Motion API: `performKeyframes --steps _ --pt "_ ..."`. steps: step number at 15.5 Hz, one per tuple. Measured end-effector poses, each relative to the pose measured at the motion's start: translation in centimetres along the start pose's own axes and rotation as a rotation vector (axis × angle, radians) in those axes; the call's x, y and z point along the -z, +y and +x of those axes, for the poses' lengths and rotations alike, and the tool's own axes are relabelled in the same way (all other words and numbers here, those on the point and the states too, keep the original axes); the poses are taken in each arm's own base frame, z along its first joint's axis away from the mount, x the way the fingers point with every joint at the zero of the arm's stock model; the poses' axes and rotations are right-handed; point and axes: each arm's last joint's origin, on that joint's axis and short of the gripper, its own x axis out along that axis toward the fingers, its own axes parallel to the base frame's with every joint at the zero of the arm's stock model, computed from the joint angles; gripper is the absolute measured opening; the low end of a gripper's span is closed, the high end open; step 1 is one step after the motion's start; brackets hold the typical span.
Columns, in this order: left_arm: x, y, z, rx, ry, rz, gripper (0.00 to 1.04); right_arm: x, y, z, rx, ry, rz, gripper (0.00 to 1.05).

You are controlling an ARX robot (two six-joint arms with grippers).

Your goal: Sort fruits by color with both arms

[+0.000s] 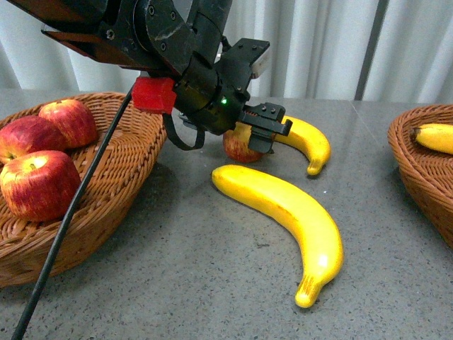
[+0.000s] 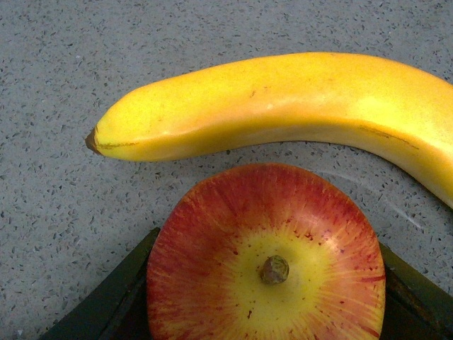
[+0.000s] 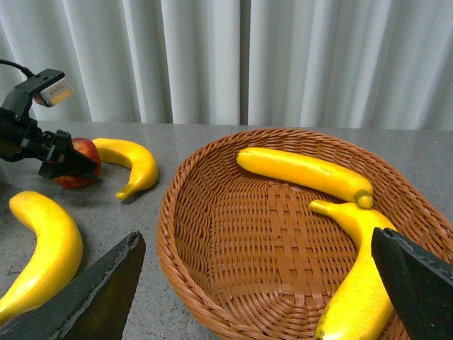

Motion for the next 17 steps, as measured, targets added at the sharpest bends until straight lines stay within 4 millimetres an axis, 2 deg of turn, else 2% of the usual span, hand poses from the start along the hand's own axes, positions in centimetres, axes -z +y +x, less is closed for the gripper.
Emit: performKeyframes --steps 2,4,5,7,8,10,11,15,17 --pt "-0.1 0.1 -0.4 -0.002 -0.009 -0.013 0.69 0.0 0.0 0.0 0.0 0.0 0.0 0.98" --pt "-1.5 0.5 -2.5 -0.027 -0.082 -0.051 0.69 0.0 0.0 0.0 0.0 0.0 0.0 0.98" --pt "-2.6 0.9 -4.2 -0.054 -0.124 -0.074 0.69 0.0 0.0 0.0 0.0 0.0 0.0 0.98" --pt "-4.5 2.1 -9.2 -0.134 -0.227 -0.133 0.69 0.0 0.0 0.0 0.0 0.0 0.0 0.98" --pt "-4.8 3.0 -11.6 -0.192 -0.262 -0.18 0.69 0.0 0.0 0.0 0.0 0.0 0.0 0.98" --pt "-3.3 5.0 -14.1 -0.275 -0.276 -0.293 0.69 0.0 0.0 0.0 0.0 0.0 0.0 0.98" --pt "-1.9 5.9 -14.6 -0.317 -0.256 -0.341 0.69 0.0 0.0 0.0 0.0 0.0 0.0 0.98" --pt "3.9 7.8 -14.1 -0.382 -0.132 -0.48 0.68 0.0 0.0 0.0 0.0 0.0 0.0 0.98" --pt "4.9 7.7 -13.9 -0.394 -0.107 -0.507 0.68 0.0 0.0 0.0 0.0 0.0 0.0 0.98"
